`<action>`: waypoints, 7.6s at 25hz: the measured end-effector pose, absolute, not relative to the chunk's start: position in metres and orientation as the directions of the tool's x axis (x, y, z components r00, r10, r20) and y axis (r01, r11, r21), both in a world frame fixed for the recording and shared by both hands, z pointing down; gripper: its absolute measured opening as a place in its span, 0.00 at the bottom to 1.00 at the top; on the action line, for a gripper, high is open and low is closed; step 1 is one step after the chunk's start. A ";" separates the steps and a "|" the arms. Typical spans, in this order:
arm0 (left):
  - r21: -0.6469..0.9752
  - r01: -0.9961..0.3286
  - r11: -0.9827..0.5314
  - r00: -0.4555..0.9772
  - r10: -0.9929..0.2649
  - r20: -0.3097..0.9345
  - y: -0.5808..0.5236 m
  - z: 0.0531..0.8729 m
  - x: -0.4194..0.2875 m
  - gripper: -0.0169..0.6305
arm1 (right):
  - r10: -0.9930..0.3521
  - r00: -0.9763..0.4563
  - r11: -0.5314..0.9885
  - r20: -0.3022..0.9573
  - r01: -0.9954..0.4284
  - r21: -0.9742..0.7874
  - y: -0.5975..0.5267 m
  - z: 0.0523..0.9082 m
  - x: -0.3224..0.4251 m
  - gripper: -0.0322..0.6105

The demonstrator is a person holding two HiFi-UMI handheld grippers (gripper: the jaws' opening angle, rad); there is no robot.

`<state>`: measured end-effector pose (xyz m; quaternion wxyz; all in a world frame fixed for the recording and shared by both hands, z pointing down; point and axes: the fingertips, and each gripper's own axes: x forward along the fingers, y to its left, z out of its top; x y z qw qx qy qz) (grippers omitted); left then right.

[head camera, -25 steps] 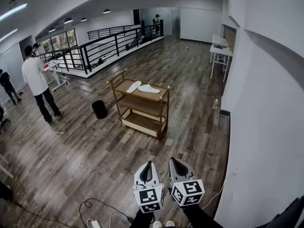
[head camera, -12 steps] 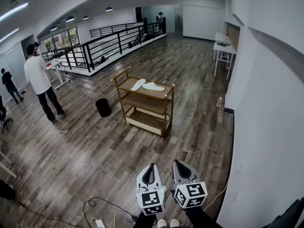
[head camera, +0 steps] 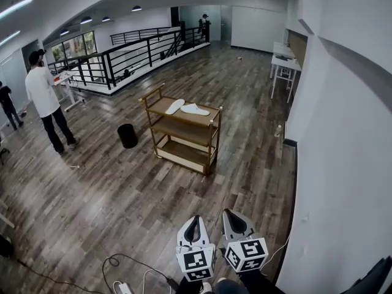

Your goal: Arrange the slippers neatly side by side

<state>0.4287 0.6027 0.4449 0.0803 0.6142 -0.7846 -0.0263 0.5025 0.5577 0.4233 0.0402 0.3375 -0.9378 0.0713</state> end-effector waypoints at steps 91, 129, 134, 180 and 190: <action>0.131 -0.936 0.327 -0.313 -0.942 0.119 0.218 0.469 0.135 0.03 | -0.555 -0.821 0.814 0.135 -0.570 -0.116 0.168 0.447 0.206 0.05; 0.097 -0.877 0.471 -0.457 -0.879 0.135 0.036 0.465 0.009 0.03 | -0.433 -0.891 0.876 0.135 -0.451 -0.168 -0.033 0.452 0.076 0.05; 0.091 -0.889 0.448 -0.436 -0.891 0.130 0.022 0.466 -0.025 0.03 | -0.466 -0.874 0.857 0.136 -0.484 -0.178 -0.051 0.457 0.049 0.05; 0.139 -0.878 0.458 -0.431 -0.882 0.190 -0.069 0.499 -0.277 0.03 | -0.509 -0.828 0.826 0.235 -0.547 -0.137 -0.152 0.490 -0.189 0.05; 0.102 -0.917 0.386 -0.360 -0.910 0.206 -0.157 0.500 -0.274 0.03 | -0.564 -0.792 0.777 0.235 -0.605 -0.175 -0.230 0.498 -0.181 0.05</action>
